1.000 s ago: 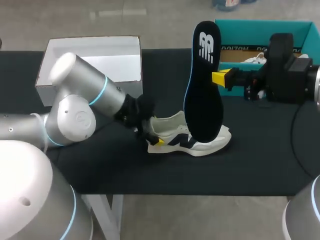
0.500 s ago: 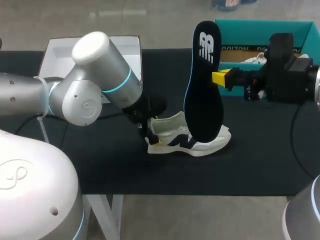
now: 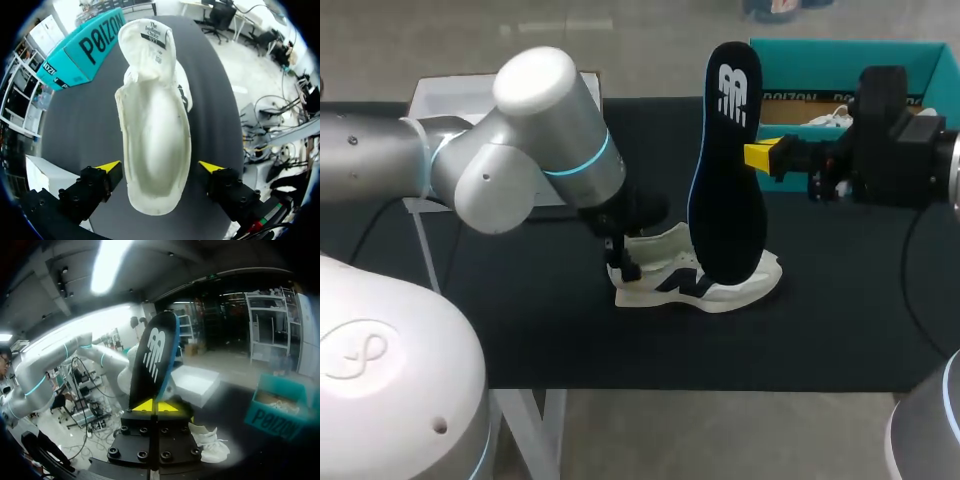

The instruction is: Take the shoe out of the shoebox, open the shoe tongue, remove and reinsert the insole, then place the shoe into the shoebox

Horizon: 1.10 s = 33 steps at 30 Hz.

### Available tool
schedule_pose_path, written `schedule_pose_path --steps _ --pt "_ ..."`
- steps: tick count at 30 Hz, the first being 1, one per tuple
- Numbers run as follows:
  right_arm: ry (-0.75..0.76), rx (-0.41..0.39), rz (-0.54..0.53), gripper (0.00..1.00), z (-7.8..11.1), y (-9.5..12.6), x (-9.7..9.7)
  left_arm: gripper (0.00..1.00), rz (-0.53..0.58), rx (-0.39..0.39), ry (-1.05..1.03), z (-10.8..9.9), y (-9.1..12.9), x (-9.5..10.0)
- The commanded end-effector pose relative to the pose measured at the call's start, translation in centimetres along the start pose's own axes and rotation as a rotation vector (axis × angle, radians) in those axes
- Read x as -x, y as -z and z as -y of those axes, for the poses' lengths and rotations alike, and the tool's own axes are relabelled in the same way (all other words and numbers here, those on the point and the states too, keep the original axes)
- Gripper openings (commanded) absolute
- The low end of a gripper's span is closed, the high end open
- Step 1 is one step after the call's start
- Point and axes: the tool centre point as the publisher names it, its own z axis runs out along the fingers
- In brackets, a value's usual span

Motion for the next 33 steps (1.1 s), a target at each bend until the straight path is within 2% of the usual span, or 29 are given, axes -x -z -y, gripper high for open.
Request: schedule_pose_path --steps 1,9,33 --pt "-0.001 0.002 0.003 0.0 0.2 0.0 -0.1 1.0 0.008 0.02 -0.007 0.3 1.7 -0.3" --pt "-0.001 0.002 0.003 0.0 0.2 0.0 -0.1 1.0 -0.031 0.076 0.023 0.8 2.3 0.5" --pt "-0.001 0.002 0.003 0.0 0.2 0.0 -0.1 1.0 -0.057 0.139 0.029 0.7 1.8 0.8"
